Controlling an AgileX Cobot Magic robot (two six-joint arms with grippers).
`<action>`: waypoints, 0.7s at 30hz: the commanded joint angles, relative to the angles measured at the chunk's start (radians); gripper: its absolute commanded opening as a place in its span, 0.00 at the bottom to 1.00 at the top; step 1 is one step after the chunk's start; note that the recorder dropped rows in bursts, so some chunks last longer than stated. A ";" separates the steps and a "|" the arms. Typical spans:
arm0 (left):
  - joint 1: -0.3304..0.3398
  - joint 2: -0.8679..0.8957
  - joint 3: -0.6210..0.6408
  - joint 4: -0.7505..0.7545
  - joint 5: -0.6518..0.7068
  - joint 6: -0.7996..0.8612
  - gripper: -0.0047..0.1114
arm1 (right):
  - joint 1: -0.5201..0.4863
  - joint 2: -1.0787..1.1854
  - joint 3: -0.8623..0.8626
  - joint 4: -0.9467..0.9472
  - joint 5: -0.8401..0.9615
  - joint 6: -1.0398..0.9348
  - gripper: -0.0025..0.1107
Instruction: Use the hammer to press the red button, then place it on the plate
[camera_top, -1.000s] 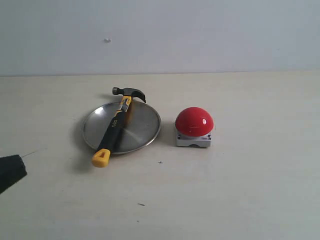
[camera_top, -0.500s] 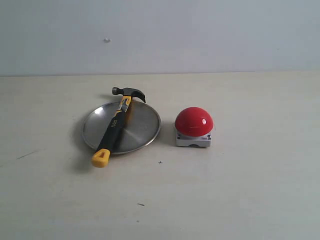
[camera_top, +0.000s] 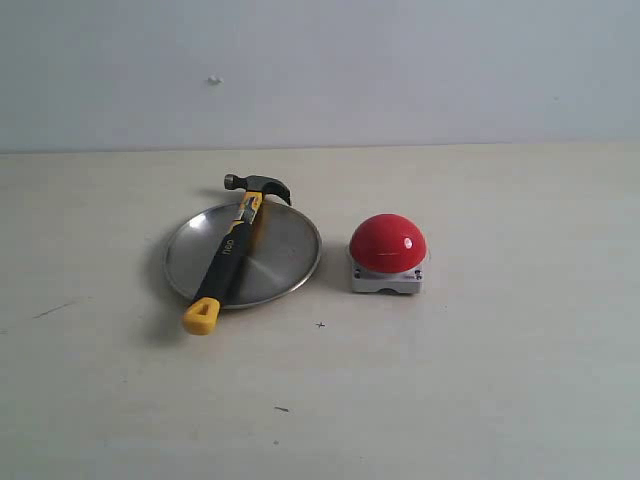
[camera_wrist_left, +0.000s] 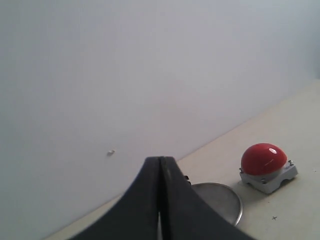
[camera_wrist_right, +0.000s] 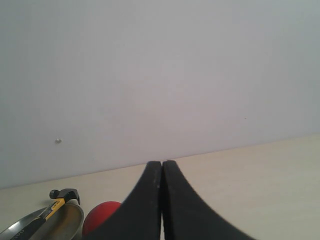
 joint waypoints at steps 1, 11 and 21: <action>-0.004 -0.005 -0.002 -0.015 -0.017 -0.174 0.04 | -0.006 -0.005 0.004 0.000 -0.005 -0.009 0.02; -0.004 -0.005 -0.019 -0.015 -0.031 -0.496 0.04 | -0.006 -0.005 0.004 0.000 -0.005 -0.009 0.02; -0.002 -0.005 -0.049 0.350 -0.146 -0.953 0.04 | -0.006 -0.005 0.004 0.000 -0.005 -0.009 0.02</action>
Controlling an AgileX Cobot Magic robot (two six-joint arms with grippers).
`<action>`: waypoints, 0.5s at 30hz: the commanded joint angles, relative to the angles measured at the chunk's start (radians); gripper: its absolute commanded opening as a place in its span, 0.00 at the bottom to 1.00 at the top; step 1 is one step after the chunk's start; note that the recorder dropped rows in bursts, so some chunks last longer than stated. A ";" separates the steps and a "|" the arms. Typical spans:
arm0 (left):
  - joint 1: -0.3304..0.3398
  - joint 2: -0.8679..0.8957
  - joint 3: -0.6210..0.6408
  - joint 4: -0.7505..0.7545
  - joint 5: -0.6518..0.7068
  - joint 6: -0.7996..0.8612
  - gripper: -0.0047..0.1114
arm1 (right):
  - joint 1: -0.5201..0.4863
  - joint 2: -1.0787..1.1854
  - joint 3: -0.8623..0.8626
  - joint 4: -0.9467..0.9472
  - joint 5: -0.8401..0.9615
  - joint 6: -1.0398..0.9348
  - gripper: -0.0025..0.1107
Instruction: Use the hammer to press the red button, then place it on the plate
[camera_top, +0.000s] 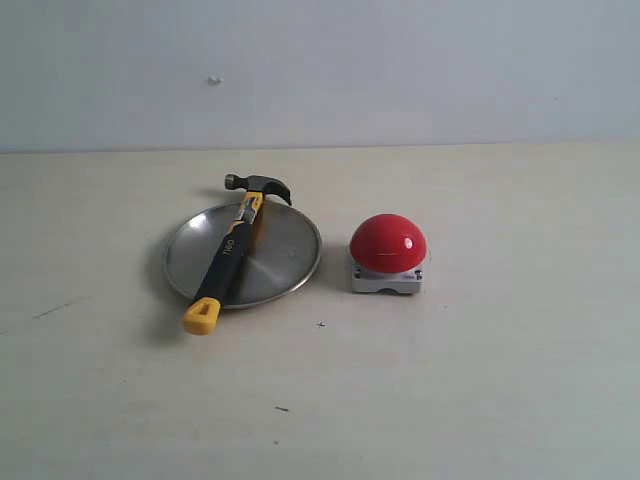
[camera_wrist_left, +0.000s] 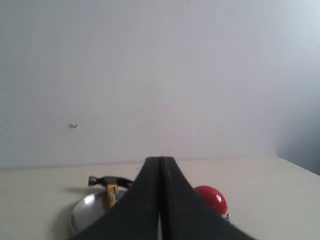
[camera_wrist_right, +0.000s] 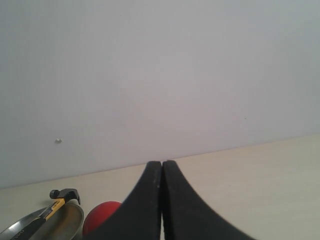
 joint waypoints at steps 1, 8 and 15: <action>-0.002 -0.005 -0.006 0.465 -0.124 -0.529 0.04 | -0.006 -0.005 0.004 0.000 0.009 -0.009 0.02; -0.002 -0.005 -0.004 1.412 -0.162 -1.351 0.04 | -0.006 -0.005 0.004 0.000 0.023 -0.009 0.02; -0.002 -0.005 0.002 1.587 -0.221 -1.548 0.04 | -0.006 -0.005 0.004 0.000 0.023 -0.009 0.02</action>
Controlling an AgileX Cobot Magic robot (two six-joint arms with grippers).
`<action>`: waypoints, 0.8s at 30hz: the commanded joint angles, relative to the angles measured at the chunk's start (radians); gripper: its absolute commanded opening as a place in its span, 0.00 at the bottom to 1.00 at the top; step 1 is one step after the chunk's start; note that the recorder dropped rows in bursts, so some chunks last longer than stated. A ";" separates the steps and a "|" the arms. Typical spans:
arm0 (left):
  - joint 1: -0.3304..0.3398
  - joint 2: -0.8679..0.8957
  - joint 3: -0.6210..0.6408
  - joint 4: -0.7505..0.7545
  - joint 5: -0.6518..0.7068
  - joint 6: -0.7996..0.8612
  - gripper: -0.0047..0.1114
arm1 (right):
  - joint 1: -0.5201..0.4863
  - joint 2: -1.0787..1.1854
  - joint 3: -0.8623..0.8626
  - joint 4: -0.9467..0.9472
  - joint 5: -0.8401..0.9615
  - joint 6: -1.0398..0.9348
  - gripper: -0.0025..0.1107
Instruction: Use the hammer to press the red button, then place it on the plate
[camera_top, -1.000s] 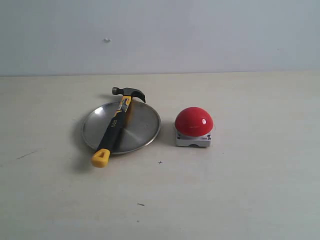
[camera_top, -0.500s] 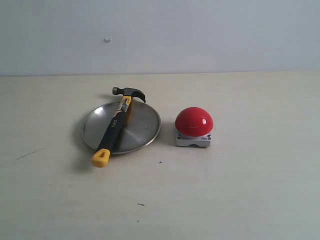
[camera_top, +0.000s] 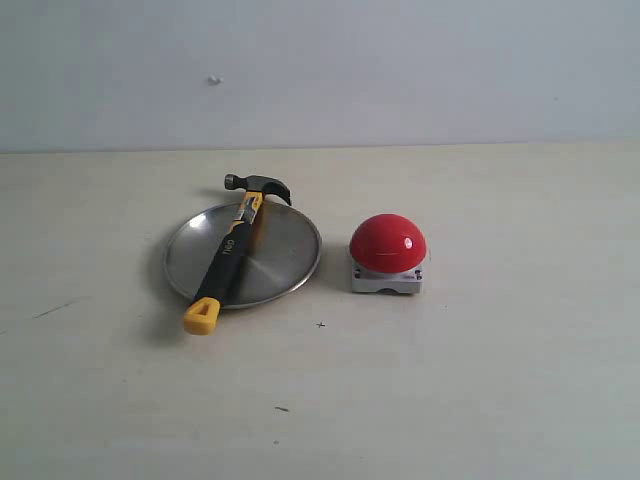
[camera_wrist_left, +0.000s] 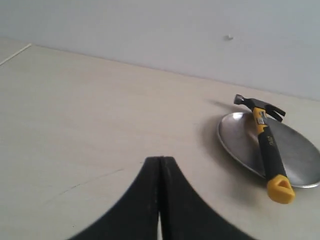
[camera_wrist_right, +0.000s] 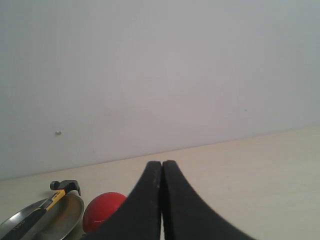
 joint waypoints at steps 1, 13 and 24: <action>-0.002 -0.005 0.005 0.062 -0.111 -0.078 0.04 | -0.006 -0.005 0.004 0.000 -0.002 -0.009 0.02; -0.002 -0.005 0.046 0.062 -0.263 -0.143 0.04 | -0.006 -0.005 0.004 0.000 -0.002 -0.009 0.02; -0.002 -0.005 0.046 0.062 -0.263 -0.141 0.04 | -0.006 -0.005 0.004 0.000 -0.002 -0.009 0.02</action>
